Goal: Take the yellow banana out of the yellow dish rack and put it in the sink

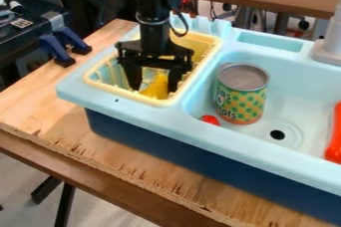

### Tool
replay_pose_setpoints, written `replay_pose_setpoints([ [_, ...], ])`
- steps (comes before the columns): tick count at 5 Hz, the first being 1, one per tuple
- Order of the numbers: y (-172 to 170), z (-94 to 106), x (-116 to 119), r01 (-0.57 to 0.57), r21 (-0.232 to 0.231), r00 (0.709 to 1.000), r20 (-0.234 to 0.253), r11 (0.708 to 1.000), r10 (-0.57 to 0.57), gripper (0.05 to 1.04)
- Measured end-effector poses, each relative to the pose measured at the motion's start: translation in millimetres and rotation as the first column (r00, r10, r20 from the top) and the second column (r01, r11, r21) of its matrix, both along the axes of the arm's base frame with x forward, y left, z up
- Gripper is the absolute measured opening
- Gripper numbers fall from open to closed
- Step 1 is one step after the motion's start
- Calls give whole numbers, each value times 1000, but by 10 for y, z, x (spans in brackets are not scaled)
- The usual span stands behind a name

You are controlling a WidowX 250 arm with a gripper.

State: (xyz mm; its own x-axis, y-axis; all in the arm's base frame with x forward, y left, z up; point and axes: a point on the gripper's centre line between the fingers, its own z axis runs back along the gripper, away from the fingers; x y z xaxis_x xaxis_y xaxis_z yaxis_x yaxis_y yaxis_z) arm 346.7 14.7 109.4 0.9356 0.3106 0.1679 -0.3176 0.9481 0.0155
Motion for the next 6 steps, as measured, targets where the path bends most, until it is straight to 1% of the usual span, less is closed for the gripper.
replay_pose_setpoints([
  [1, -12, 13, -6, 9, 0, 1000, -8, 1000, -9, 683],
  [2, -45, 49, -2, 29, 23, 1000, 4, 999, -29, 495],
  [3, -117, 355, 3, 31, 34, 995, 96, 999, -35, 493],
  [4, -131, 739, -17, -15, 39, 973, 233, 999, 6, 493],
  [5, -215, 888, 28, 14, 66, 961, 276, 998, -32, 493],
  [6, -543, 899, 318, 122, 55, 950, 283, 991, -132, 493],
])
